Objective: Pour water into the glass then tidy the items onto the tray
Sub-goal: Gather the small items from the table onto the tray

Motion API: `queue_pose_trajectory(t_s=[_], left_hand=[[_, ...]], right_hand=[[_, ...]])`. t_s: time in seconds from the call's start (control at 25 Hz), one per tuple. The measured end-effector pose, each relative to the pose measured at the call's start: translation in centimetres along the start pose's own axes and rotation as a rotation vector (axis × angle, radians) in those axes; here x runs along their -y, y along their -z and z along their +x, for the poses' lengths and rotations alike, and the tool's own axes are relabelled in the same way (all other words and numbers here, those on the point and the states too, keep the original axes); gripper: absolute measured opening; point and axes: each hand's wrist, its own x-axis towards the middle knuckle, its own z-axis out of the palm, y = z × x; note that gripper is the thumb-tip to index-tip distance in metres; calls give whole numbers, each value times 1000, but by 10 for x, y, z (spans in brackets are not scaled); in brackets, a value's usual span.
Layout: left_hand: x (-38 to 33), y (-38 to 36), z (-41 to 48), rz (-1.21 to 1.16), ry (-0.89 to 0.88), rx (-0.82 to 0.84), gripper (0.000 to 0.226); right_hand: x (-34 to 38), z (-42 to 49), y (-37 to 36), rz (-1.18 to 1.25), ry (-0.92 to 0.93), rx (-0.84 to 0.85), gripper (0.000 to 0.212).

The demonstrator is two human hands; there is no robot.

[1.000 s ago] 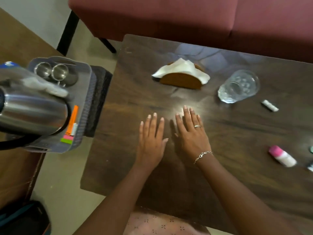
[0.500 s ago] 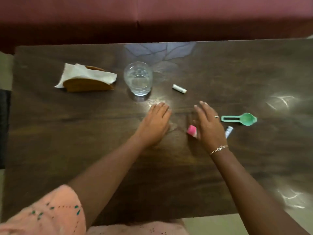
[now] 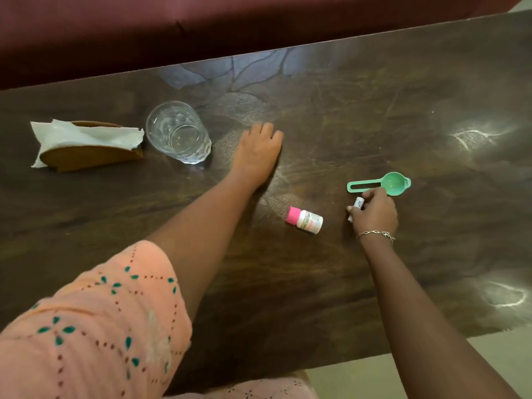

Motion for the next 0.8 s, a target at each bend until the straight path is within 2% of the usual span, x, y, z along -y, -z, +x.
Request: queue_pose_trajectory(t_s=[0.08,0.24,0.4,0.48,0.68,0.8], left_hand=[[2,3,-7,-61,30,5,24],[17,6,-56,-458,271,-99,15],[41,1,-136,-764,496,-142,14],[60,0,-171,-850,593,-167,16],[131,12,-243,-894,706,-242,25],[189,27,-287,-908,781,-347,28]], right_hand=[[0,-2,1,49,-7,-12,29],[11,-18,11,274,5,-37,25],[47,-66,1,589,109,195,27],[73,-99,-15,653,157,303,30],[149,-183,-70,636,248,517,30],[201,-237,-108,597,319,630,35]])
